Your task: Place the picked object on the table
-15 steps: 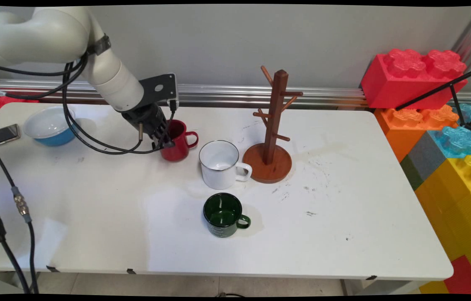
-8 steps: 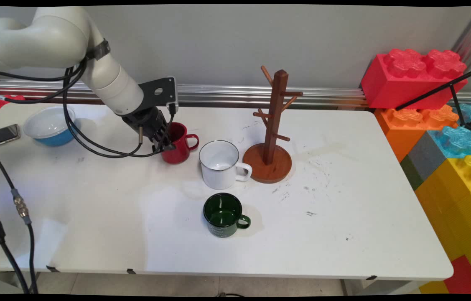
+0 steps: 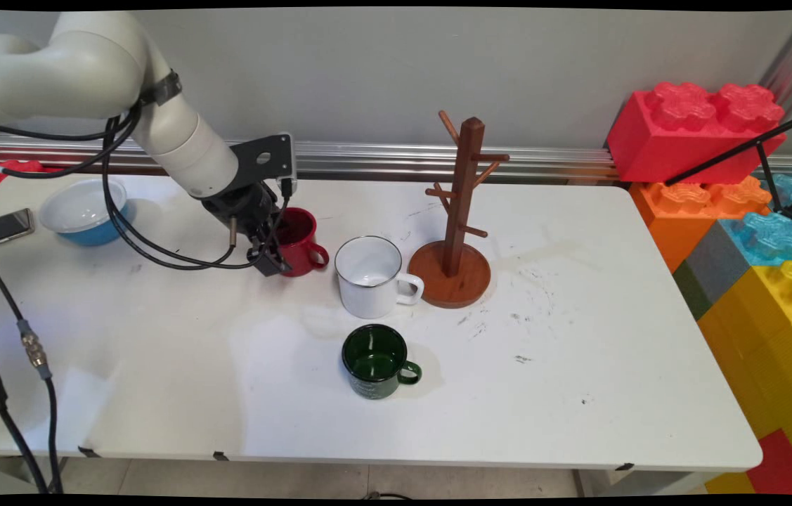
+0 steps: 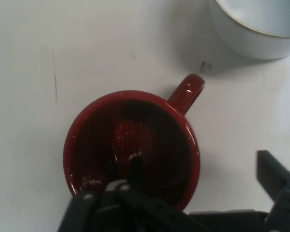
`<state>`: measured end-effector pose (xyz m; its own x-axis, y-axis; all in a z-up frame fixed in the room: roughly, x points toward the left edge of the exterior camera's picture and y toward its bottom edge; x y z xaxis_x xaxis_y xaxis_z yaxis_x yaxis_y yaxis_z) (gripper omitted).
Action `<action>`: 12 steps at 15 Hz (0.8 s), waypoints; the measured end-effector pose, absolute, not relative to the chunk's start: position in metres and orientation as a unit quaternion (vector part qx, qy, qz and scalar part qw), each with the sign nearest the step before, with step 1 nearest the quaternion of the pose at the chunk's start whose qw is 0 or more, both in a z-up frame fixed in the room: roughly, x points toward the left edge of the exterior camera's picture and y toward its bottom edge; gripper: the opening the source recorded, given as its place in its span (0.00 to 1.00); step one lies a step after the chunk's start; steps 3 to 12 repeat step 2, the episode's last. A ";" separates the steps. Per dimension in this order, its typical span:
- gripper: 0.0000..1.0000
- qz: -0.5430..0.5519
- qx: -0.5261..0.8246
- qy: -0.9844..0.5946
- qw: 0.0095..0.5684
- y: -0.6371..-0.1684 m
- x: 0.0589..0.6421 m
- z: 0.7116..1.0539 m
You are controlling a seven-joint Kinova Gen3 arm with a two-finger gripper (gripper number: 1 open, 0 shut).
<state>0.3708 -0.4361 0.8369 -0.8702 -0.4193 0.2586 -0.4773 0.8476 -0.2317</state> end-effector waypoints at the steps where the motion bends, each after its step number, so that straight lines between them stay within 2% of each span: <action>1: 1.00 0.145 0.235 -0.956 0.100 -0.435 0.371 0.838; 12: 1.00 0.145 0.236 -0.955 0.101 -0.435 0.370 0.840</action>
